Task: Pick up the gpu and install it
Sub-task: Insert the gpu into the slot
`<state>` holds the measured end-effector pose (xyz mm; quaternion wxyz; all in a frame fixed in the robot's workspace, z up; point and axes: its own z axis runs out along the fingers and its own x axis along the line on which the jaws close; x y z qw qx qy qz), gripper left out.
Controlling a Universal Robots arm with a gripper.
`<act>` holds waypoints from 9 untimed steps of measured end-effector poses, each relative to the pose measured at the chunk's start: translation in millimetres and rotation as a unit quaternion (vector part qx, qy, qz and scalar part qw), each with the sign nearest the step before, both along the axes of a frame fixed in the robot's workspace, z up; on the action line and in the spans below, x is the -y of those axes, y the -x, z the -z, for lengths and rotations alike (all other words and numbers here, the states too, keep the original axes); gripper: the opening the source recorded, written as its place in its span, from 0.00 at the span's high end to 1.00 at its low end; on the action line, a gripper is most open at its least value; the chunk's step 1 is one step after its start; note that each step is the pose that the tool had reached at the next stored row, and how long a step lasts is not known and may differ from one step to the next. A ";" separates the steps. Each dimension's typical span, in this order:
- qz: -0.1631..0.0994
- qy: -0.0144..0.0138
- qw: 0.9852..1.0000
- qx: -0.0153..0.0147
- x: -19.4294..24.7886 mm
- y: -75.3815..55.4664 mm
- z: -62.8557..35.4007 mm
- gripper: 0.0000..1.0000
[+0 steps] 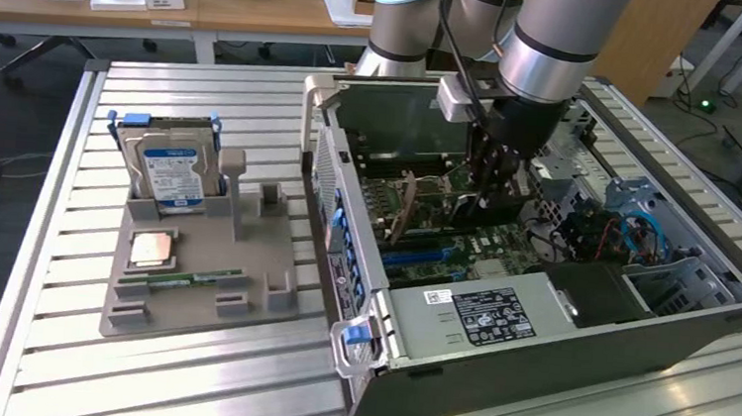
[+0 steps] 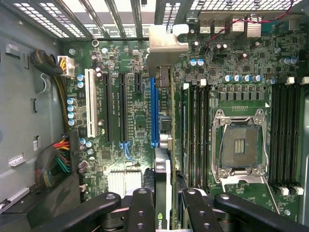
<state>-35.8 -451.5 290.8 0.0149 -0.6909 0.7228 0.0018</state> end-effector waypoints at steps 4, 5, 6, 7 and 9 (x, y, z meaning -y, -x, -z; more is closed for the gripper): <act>0.000 0.000 1.000 0.000 0.0 2.5 0.4 0.73; 0.000 0.000 1.000 0.000 -0.1 4.1 0.5 0.73; 0.000 0.000 1.000 0.000 -0.2 5.3 0.6 0.73; 0.000 0.000 1.000 0.000 -0.2 5.4 0.6 0.73; 0.000 0.000 1.000 0.000 -0.2 5.4 0.9 0.73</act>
